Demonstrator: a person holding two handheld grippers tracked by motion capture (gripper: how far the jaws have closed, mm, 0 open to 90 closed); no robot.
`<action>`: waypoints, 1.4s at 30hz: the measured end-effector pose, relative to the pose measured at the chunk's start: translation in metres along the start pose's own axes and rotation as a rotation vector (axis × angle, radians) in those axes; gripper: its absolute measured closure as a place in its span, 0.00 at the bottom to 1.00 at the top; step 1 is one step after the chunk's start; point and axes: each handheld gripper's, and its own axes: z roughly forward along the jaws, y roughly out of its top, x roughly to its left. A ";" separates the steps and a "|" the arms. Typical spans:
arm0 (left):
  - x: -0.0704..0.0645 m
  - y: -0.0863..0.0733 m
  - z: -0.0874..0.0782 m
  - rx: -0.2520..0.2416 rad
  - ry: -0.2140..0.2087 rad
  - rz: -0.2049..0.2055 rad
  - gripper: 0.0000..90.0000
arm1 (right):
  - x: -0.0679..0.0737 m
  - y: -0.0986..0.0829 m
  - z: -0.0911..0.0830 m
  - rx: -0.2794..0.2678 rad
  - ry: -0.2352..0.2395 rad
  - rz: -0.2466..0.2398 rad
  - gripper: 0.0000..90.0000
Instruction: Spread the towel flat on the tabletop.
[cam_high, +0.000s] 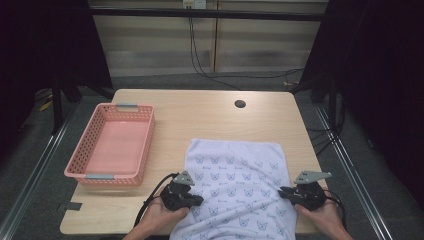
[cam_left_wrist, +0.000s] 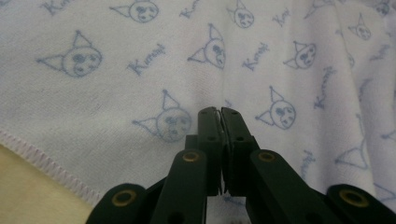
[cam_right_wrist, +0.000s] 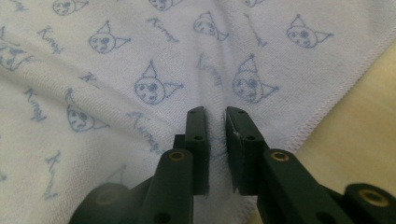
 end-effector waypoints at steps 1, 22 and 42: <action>-0.004 -0.002 0.000 0.006 -0.015 -0.001 0.97 | 0.001 -0.003 -0.003 0.004 0.009 0.010 0.89; 0.046 0.031 -0.013 -0.129 0.115 -0.036 0.78 | -0.055 0.053 0.034 -0.097 -0.148 0.049 0.54; 0.091 0.056 -0.004 -0.216 0.219 -0.116 0.61 | -0.091 0.070 0.066 -0.075 -0.177 0.124 0.70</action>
